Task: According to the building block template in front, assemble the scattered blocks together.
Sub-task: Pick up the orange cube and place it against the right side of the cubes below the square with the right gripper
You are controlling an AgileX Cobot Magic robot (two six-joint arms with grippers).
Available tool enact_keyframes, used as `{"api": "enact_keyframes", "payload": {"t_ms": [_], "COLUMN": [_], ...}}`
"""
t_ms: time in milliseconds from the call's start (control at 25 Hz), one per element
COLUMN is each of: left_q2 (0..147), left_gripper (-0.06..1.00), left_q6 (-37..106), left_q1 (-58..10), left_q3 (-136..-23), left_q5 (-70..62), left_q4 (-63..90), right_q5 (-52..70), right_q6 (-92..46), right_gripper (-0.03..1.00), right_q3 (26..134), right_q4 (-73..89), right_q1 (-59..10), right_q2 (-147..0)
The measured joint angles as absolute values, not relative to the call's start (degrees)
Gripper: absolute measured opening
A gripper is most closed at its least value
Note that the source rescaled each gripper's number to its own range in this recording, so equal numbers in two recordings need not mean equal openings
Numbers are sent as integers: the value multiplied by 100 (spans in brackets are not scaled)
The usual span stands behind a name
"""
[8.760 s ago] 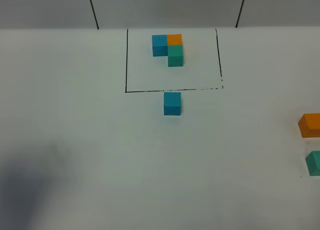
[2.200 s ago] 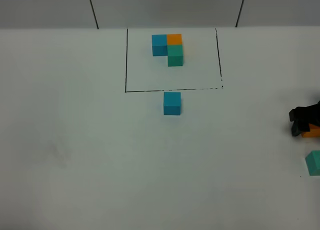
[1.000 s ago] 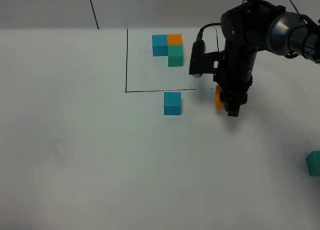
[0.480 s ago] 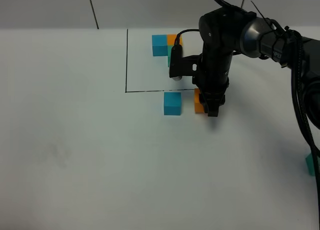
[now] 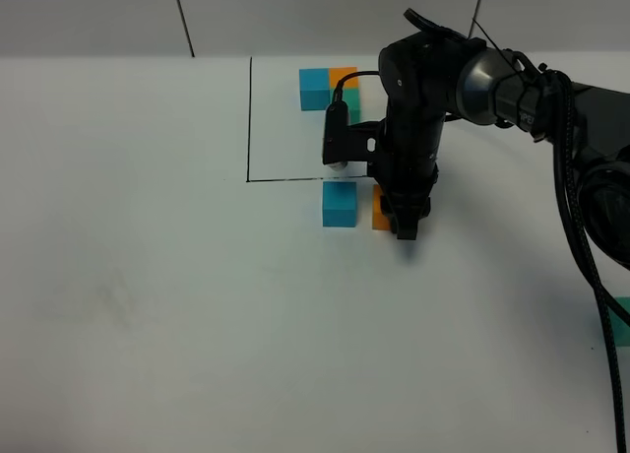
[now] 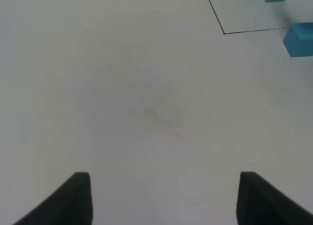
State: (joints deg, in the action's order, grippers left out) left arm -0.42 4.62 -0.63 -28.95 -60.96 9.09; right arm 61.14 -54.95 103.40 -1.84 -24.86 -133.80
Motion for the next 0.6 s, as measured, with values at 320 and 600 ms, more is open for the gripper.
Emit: {"api": "enact_keyframes", "payload": {"t_ms": [320,600], "left_q2": [-42,-42], "left_gripper": [36,36], "left_q6": [462,462], "left_q1": [-63,-63], "left_q3": [-2895,-2895], "left_q5": [-6096,-6096], "left_q4": [909,909], "right_q5": [5941,5917], "right_q6": [-5491,-5491], "right_gripper": [2,2], "right_q3": [10378,10378], "right_q4": [-119,-90], "right_q1": [-2486,-2486], "right_q2": [-13415,-13415]}}
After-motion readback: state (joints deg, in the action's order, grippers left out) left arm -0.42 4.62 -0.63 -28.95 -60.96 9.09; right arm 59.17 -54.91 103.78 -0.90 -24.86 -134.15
